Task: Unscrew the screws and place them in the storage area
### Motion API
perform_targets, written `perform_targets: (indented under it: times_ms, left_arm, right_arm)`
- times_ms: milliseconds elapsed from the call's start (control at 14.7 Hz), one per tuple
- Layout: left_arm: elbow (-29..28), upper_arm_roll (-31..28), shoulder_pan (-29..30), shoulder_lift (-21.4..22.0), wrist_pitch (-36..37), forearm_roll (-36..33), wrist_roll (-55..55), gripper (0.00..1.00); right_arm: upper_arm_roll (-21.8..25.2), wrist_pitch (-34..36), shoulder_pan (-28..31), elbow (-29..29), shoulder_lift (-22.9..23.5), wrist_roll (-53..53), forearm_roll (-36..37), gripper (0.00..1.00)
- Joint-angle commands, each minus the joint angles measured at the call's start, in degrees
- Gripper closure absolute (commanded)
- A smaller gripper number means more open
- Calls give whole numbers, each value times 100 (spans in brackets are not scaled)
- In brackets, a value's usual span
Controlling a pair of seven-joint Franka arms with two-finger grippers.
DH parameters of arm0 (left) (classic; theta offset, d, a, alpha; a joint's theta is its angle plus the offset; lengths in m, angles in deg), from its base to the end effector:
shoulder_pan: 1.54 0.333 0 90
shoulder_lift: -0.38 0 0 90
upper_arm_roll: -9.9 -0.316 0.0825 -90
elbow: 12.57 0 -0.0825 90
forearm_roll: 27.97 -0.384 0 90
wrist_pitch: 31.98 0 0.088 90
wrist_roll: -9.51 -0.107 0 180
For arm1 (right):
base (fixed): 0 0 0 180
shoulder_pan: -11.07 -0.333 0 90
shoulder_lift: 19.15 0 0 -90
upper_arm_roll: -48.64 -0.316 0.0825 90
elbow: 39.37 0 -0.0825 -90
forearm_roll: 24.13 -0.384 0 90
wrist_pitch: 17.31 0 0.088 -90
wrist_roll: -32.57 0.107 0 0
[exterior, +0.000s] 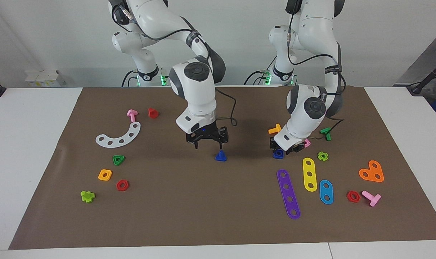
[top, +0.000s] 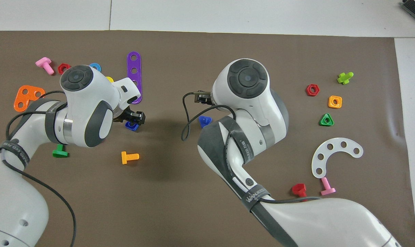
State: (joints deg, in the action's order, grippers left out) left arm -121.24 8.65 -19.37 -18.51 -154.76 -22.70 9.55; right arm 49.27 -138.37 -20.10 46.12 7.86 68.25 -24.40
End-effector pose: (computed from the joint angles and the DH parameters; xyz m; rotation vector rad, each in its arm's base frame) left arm 0.5871 -0.1795 0.3228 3.0614 -0.3637 -0.1421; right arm 0.6076 0.3602 0.4136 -3.0514 0.1378 -0.1921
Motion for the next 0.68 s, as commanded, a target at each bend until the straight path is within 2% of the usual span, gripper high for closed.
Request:
perform_targets:
  times_ms: [0,205,273,409,614]
  left_arm:
    - [-199,-16,16,263,-105,97,-127,0]
    - [-32,-16,252,482,227,88,-153,0]
    - [20,-16,410,614,446,79,-223,0]
    - [30,-16,726,929,860,62,-512,0]
    - [21,-25,1341,1352,1474,27,-1100,0]
  right_arm:
    - [7,-476,-248,-95,497,299,298,0]
    - [16,-1076,-284,546,455,247,325,0]
    - [7,-1234,-292,791,376,229,334,3]
    - [16,-1568,-301,1170,287,168,334,16]
    - [7,-1543,-301,1207,252,159,334,33]
